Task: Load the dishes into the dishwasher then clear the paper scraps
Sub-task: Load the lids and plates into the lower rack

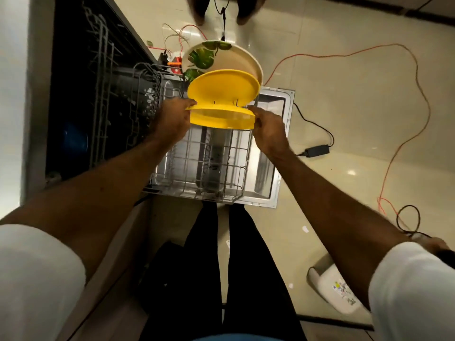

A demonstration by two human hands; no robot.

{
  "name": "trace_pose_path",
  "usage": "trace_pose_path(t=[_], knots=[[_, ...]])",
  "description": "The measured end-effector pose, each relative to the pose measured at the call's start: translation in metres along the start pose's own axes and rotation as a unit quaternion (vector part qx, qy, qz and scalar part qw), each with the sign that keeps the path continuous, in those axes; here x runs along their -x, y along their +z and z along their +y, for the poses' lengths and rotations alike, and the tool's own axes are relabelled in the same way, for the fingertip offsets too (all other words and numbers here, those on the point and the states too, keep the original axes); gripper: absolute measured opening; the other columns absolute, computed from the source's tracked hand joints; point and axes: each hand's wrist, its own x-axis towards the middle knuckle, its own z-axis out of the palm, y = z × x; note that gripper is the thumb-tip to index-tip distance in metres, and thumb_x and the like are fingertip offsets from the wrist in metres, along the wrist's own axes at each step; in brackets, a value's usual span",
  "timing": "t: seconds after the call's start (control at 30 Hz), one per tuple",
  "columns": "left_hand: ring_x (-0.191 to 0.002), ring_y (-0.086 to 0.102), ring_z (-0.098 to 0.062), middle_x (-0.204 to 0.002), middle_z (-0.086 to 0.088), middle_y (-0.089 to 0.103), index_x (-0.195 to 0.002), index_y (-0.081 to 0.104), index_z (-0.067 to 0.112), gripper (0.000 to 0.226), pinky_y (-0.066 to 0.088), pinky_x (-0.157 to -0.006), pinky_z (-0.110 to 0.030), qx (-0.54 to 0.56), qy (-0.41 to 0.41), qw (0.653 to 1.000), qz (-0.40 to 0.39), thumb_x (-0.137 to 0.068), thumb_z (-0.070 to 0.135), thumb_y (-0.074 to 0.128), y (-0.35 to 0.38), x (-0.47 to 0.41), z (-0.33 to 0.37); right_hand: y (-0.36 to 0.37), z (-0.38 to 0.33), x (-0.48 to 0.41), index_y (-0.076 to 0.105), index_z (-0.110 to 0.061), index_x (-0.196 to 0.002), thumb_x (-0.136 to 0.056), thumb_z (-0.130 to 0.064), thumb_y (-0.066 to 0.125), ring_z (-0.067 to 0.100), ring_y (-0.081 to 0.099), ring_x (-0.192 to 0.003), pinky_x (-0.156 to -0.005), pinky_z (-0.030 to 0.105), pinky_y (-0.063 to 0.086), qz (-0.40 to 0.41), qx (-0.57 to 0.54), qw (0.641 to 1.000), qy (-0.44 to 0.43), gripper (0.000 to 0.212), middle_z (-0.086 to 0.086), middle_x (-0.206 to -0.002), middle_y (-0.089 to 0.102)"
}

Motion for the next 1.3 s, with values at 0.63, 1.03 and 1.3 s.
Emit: trace_pose_path(t=[0.63,1.03,1.3], knots=[[-0.105,0.065,-0.028,-0.12,-0.014,0.069,-0.134,0.065,0.011,0.038,0.053,-0.095,-0.035,0.045,0.043,0.995,0.076,-0.098,0.013,0.053,0.078,-0.09,-0.061,0.061,0.062,-0.084,0.06,-0.015,-0.145,-0.101,-0.007,0.051,0.032,0.067,-0.118,-0.102,0.044,0.055,0.075,0.054,0.995,-0.03,0.046,0.015,-0.133,0.068],[-0.107,0.058,-0.027,-0.113,-0.01,0.066,-0.135,0.064,0.016,0.039,0.043,-0.086,-0.024,0.042,0.034,0.984,0.168,-0.1,0.014,0.049,0.075,-0.085,-0.043,0.052,0.049,-0.085,0.059,-0.03,-0.145,-0.101,-0.018,0.05,0.024,0.066,-0.114,-0.093,0.041,0.057,0.161,0.077,0.984,-0.004,0.046,-0.002,-0.132,0.07],[-0.104,0.058,-0.029,-0.113,-0.011,0.065,-0.135,0.064,0.016,0.038,0.053,-0.085,-0.04,0.046,0.017,0.992,0.113,-0.1,0.012,0.05,0.089,-0.091,-0.049,0.058,0.064,-0.093,0.06,-0.027,-0.144,-0.102,-0.012,0.051,0.023,0.065,-0.119,-0.1,0.042,0.055,0.118,0.052,0.992,0.01,0.045,0.001,-0.135,0.068]])
